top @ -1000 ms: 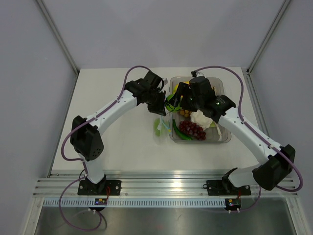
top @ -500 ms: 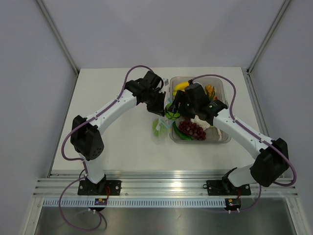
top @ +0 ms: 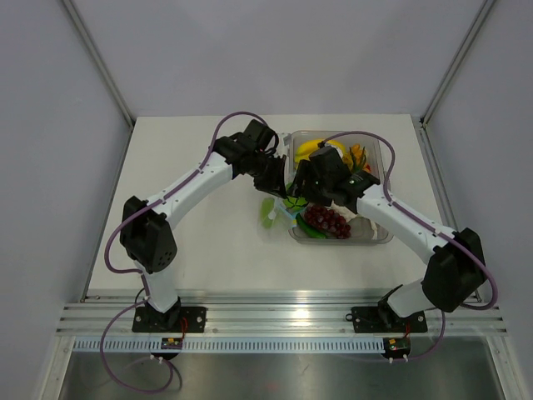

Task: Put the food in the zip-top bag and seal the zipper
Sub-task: Place the fake fruit in the zipper food storage bag.

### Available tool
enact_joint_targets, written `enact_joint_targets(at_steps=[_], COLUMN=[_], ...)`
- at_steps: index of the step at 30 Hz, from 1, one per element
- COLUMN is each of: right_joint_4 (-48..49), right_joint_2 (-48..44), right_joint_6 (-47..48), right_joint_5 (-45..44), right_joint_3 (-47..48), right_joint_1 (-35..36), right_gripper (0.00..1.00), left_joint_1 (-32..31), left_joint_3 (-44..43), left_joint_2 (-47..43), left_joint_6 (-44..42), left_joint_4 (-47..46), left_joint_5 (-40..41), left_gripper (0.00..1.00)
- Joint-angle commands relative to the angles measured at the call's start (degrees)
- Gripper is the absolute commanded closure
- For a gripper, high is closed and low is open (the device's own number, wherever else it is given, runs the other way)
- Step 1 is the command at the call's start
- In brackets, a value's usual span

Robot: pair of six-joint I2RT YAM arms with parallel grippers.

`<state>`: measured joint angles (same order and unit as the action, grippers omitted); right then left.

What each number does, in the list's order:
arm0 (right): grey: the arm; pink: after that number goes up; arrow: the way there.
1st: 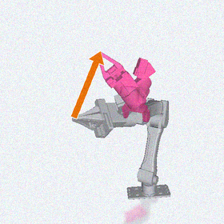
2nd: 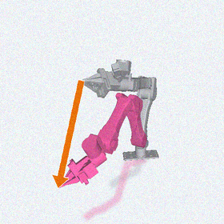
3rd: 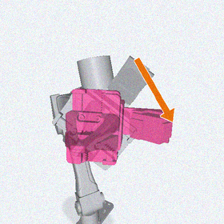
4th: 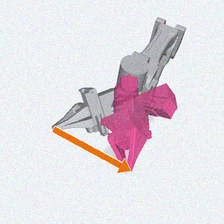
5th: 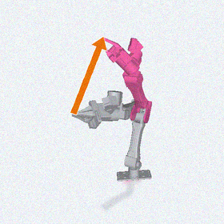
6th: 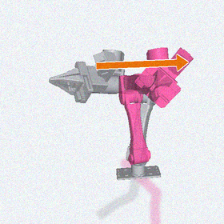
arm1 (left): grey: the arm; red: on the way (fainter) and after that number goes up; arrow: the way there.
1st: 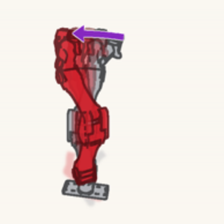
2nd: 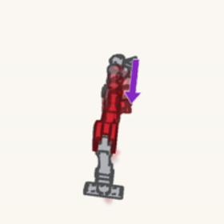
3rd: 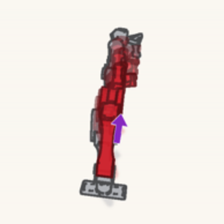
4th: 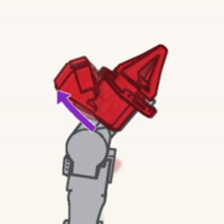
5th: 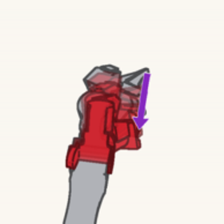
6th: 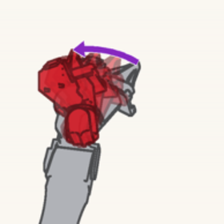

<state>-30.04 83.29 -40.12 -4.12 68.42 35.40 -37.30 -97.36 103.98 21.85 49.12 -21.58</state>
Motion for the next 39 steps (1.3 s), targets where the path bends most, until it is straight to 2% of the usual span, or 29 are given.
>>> enact_joint_targets(at_steps=[1, 4, 8, 9, 11, 16, 22, 30, 34, 39], right_joint_4=[-1.60, -2.04, -0.64, -0.46, -0.54, 0.51, 1.13, 0.69, -1.16, -1.25], right_joint_2=[1.79, 2.41, 1.09, 0.22, -0.75, -6.02, -4.80, 1.00, 0.65, -4.35], right_joint_6=[0.83, 1.01, 1.53, 1.53, 1.80, 1.71, 1.62, 2.41, 3.21, 2.85], right_joint_5=[-2.29, -3.08, -1.25, -0.89, -0.45, -0.71, 1.83, 3.86, 1.75, -2.90], right_joint_3=[1.63, 1.45, 1.10, 1.19, 1.54, 0.75, 0.75, 2.85, 3.74, 2.51], right_joint_1=[1.17, 1.16, 1.25, 1.25, 1.34, 1.34, 1.34, 1.43, 1.43, 1.34], right_gripper=[0.61, 0.59, 0.40, 0.31, 0.24, 0.22, 0.22, 0.06, 0.03, 0.04], left_joint_1=[0.12, 0.30, 0.38, 0.30, 0.38, 0.47, 0.56, 0.74, 1.17, 1.62], left_joint_3=[-1.07, -1.16, -0.81, -0.73, -0.55, -0.55, -0.46, -0.46, -0.37, 0.24], left_joint_2=[-2.82, -3.09, -2.74, -2.73, -2.38, -2.38, -2.47, -3.08, -3.44, -3.52], left_joint_6=[-1.01, -1.19, -1.28, -1.28, -1.19, -1.28, -1.28, -1.63, -1.81, -1.81], left_joint_4=[-4.56, -4.83, -4.65, -4.65, -4.56, -4.39, -4.74, -4.91, -5.00, -5.27], left_joint_5=[-5.40, -5.75, -6.28, -6.36, -6.37, -6.36, -7.07, -8.56, -8.74, -9.09], left_gripper=[1.00, 1.00, 1.00, 1.00, 1.00, 1.00, 1.00, 1.00, 1.00, 1.00])
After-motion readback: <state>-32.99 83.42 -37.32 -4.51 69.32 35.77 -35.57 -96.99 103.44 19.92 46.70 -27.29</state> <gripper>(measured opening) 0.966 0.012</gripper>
